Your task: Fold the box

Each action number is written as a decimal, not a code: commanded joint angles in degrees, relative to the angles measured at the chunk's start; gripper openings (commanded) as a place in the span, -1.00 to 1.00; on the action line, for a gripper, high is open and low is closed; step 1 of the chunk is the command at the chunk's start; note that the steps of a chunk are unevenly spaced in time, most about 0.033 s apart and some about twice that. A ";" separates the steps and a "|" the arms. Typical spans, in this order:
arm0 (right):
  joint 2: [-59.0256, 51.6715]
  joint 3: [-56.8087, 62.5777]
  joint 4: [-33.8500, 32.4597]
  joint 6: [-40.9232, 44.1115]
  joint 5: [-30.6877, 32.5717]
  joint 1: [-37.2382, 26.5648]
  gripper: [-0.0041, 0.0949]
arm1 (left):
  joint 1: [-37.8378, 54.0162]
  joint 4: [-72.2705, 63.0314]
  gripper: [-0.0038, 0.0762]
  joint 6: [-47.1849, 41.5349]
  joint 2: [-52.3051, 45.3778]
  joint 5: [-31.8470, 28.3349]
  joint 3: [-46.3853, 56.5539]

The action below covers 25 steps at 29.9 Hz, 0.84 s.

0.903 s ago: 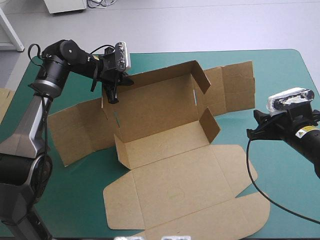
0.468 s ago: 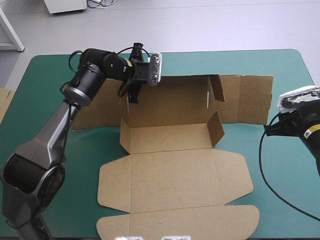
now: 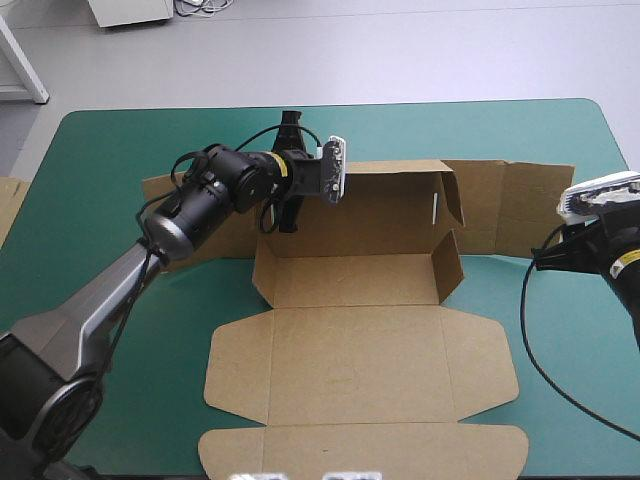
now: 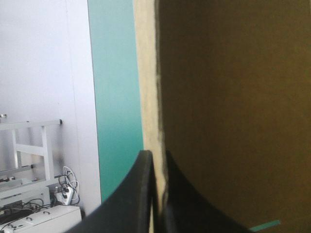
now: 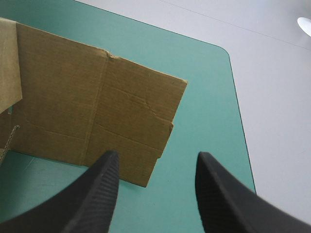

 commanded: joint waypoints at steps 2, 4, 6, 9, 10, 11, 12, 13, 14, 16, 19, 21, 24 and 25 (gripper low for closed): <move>-0.32 -2.13 -1.06 1.58 -2.63 -0.27 0.03 | -0.29 -0.44 -0.93 -1.80 -9.52 -13.72 10.04; -0.32 -2.13 -1.06 2.79 -2.44 -0.27 0.03 | -0.29 -0.81 -0.93 -1.89 -11.55 -16.23 13.21; -0.32 -2.21 -1.06 3.92 -1.96 -0.27 0.03 | -0.29 -0.81 -0.93 -1.89 -12.71 -16.78 15.46; -0.32 -2.46 -1.91 6.26 -0.63 -0.38 0.03 | -0.51 -0.81 -0.93 -1.89 -13.75 -18.25 18.20; -0.32 -2.84 -3.15 8.27 0.01 -0.38 0.03 | -0.91 -0.81 -0.93 -1.89 -14.03 -19.70 19.14; -0.32 -3.24 -4.45 9.39 0.65 -0.50 0.03 | -1.26 -0.57 -0.93 -1.89 -14.47 -20.81 20.11; -0.32 -3.84 -6.07 10.95 1.39 -0.50 0.03 | -1.76 0.00 -0.93 -1.89 -14.73 -22.50 21.22; -0.32 -5.00 -8.30 13.58 2.46 -0.50 0.03 | -2.27 0.28 -0.93 -1.89 -15.35 -24.51 22.50; -0.32 -5.95 -9.53 14.97 3.22 -0.50 0.03 | -2.63 0.28 -0.93 -1.89 -15.71 -26.40 23.59; 0.00 -8.74 -10.64 16.21 4.78 -0.50 0.03 | -3.19 0.28 -0.93 -1.89 -16.30 -30.51 26.24; 1.41 -13.14 -10.26 15.97 7.52 -0.50 0.03 | -3.29 0.28 -0.93 -1.89 -16.83 -34.48 29.77; 2.99 -15.71 -10.01 14.98 9.36 -0.50 0.03 | -3.29 0.28 -0.93 -1.89 -17.19 -36.23 31.87; 6.58 -18.35 -9.37 13.72 11.62 -0.50 0.03 | -3.29 0.28 -0.93 -1.68 -17.47 -37.91 34.13; 7.99 -19.04 -8.95 13.32 11.92 -0.50 0.03 | -3.29 0.28 -0.93 -1.68 -17.50 -38.19 34.43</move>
